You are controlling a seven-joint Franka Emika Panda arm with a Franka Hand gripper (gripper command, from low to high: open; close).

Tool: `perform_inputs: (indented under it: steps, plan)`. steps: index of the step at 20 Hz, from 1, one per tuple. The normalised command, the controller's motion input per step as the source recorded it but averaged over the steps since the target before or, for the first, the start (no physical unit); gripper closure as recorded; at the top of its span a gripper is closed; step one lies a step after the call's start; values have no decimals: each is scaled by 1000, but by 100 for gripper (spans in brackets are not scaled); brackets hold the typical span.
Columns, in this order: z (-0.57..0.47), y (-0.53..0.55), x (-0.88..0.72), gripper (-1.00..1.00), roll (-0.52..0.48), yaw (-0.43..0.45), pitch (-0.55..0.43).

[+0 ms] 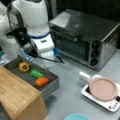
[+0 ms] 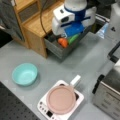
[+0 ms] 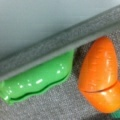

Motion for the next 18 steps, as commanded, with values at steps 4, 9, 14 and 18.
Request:
perform_inputs:
  steps: [4, 9, 14, 18]
  plan:
    - [-108, 418, 135, -100, 49, -698, -113]
    - [-51, 304, 218, -100, 50, -692, -36]
    - [44, 271, 338, -100, 175, -709, -42]
    - [208, 217, 352, -100, 199, -519, 32]
